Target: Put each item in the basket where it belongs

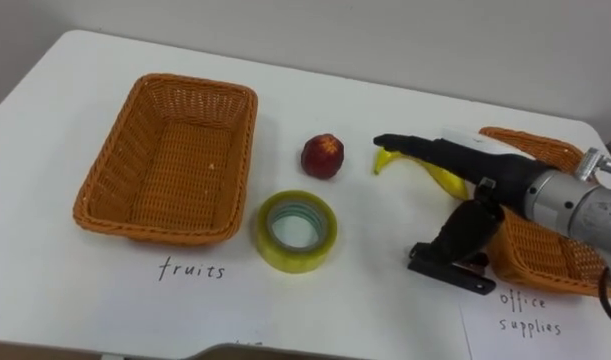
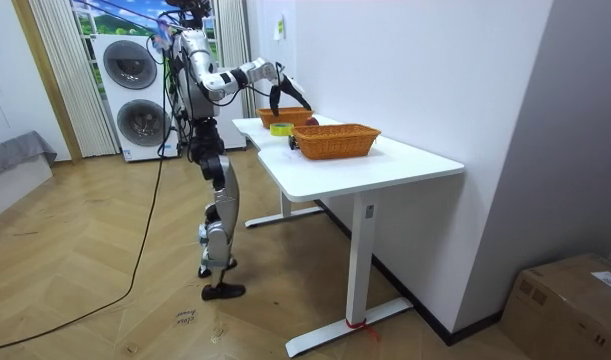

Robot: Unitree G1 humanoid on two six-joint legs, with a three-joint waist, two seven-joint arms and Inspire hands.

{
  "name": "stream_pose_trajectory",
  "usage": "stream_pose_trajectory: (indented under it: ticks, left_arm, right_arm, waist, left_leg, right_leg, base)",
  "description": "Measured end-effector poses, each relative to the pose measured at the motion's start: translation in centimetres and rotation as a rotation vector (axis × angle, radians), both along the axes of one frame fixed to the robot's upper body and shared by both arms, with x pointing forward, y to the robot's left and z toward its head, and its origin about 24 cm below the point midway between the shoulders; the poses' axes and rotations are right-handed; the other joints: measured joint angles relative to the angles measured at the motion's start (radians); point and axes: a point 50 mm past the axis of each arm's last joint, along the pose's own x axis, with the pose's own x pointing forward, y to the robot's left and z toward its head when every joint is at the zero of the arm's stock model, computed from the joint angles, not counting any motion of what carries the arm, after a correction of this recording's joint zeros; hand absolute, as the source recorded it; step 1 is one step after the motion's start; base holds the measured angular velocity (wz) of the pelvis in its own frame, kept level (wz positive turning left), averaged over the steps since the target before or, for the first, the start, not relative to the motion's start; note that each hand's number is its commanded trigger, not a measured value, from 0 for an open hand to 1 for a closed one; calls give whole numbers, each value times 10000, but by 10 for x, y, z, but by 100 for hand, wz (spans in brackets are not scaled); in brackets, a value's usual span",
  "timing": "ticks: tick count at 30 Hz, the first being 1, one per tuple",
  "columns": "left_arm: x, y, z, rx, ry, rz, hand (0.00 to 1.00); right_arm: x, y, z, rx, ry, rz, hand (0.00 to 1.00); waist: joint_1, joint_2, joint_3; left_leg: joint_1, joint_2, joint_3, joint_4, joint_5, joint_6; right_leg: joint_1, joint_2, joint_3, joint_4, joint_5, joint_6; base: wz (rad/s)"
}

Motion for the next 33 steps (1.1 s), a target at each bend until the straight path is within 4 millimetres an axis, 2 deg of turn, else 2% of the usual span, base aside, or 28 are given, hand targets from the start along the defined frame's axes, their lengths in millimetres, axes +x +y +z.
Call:
stream_pose_trajectory:
  ticks: [10,16,23,30,33]
  left_arm:
    - [2,1,0,19,3,-47,0]
    - [3,2,0,-9,82,-105,0]
    - [4,1,0,-36,118,-82,0]
    - [2,-2,-1,-215,305,168,0]
    - [0,-3,-2,-204,380,213,0]
  right_arm:
    - [0,-1,-2,-16,194,14,0]
    - [2,-5,-9,13,576,-159,0]
    - [-2,0,-20,-78,1204,-19,0]
    - [-4,0,-31,-296,1751,-123,0]
    - [-5,0,-32,-312,1839,-119,0]
  waist:
    - [-11,-40,2]
    - [4,-54,7]
    - [31,-36,9]
    - [109,94,-13]
    - [149,166,13]
  left_leg:
    - [20,1,0,11,1,0]
    - [55,1,5,5,1,1]
    - [93,6,7,15,0,0]
    - [152,6,19,13,1,0]
    - [151,6,42,12,1,0]
  right_leg:
    - [-2,2,67,-8,0,0]
    - [17,1,85,-7,0,0]
    - [27,4,118,-5,0,-1]
    - [40,-3,125,-2,1,-2]
    - [43,-5,141,-2,1,-2]
  base:
    - [0]
    - [0]
    - [0]
    - [0]
    - [-1]
